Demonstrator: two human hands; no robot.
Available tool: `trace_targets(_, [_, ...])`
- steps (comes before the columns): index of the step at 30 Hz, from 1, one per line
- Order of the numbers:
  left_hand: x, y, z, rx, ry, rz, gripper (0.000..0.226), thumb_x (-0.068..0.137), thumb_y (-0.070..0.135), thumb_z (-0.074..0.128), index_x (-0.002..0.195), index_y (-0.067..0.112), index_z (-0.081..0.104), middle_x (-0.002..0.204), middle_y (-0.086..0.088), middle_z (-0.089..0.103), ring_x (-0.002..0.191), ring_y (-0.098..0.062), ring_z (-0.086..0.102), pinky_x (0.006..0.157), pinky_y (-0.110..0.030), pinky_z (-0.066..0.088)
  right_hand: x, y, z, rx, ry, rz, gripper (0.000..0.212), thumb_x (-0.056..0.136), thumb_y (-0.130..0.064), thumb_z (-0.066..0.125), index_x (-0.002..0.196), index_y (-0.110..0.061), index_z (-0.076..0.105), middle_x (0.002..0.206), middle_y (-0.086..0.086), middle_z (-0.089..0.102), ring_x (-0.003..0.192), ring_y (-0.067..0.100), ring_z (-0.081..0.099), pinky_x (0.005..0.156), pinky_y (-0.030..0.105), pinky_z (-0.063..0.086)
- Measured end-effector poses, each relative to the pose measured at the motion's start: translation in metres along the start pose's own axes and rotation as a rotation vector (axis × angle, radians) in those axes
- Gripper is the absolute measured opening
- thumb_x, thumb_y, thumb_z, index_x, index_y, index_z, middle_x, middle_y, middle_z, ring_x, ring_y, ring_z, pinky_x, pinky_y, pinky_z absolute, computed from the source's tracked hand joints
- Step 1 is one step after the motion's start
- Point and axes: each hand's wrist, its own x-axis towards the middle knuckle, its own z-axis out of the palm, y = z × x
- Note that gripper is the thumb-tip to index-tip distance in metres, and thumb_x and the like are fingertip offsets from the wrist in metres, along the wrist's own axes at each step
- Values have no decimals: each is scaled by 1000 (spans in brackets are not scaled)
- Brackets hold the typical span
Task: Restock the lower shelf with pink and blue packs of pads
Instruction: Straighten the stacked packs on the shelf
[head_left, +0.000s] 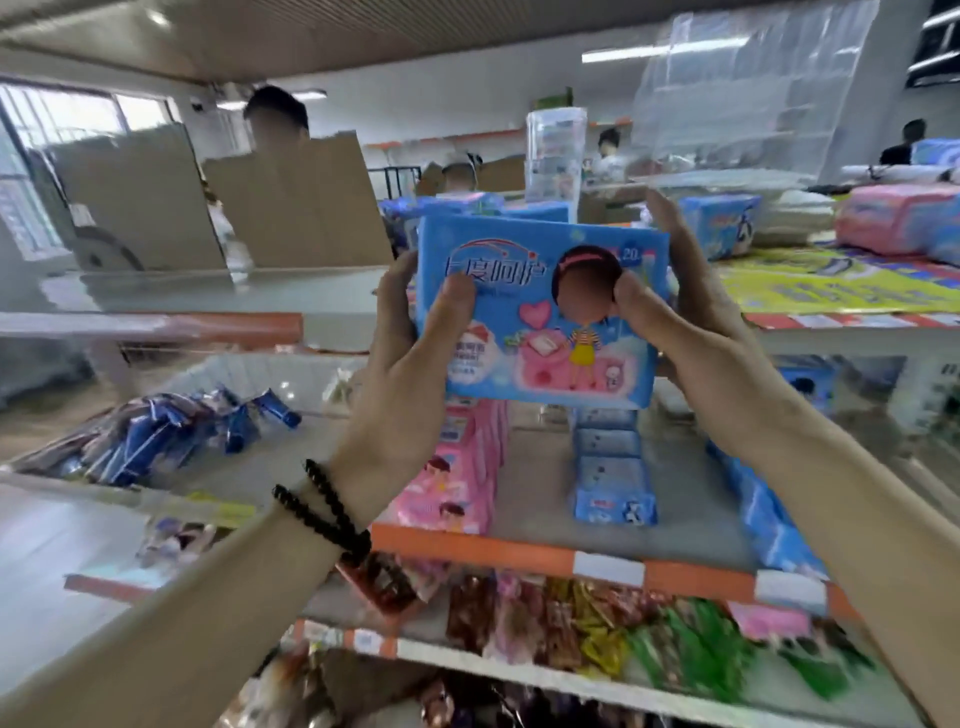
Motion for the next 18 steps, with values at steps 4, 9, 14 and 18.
trace_targets(4, [-30, -15, 6, -88, 26, -75, 51, 91, 35, 49, 137, 13, 43, 102, 8, 73, 92, -12, 73, 68, -26, 59, -27, 11, -1, -46, -18, 32, 95, 81, -60, 69, 157, -42, 15, 152, -16, 45, 135, 4, 49, 114, 43, 40])
trace_targets(9, [-65, -49, 12, -101, 45, -194, 43, 100, 40, 50, 133, 14, 44, 120, -10, 68, 106, -25, 70, 79, -31, 60, -56, 35, -13, -88, -47, 139, 94, 78, -63, 71, 154, -48, 19, 159, -15, 33, 142, 0, 35, 108, 24, 43])
trace_targets(14, [-105, -77, 31, -113, -14, -375, 39, 99, 43, 51, 129, 18, 56, 118, -8, 72, 105, -26, 71, 80, -32, 60, -102, 58, -32, -81, -48, 303, 95, 83, -56, 71, 157, -40, 14, 153, -14, 42, 138, 2, 44, 106, 26, 47])
trace_targets(18, [-136, -98, 50, -109, -66, -549, 51, 92, 43, 46, 128, 11, 60, 114, -6, 76, 101, -19, 74, 75, -23, 58, -138, 69, -51, -118, -11, 447, 108, 79, -55, 75, 160, -20, 13, 139, -15, 57, 121, 0, 59, 97, 26, 52])
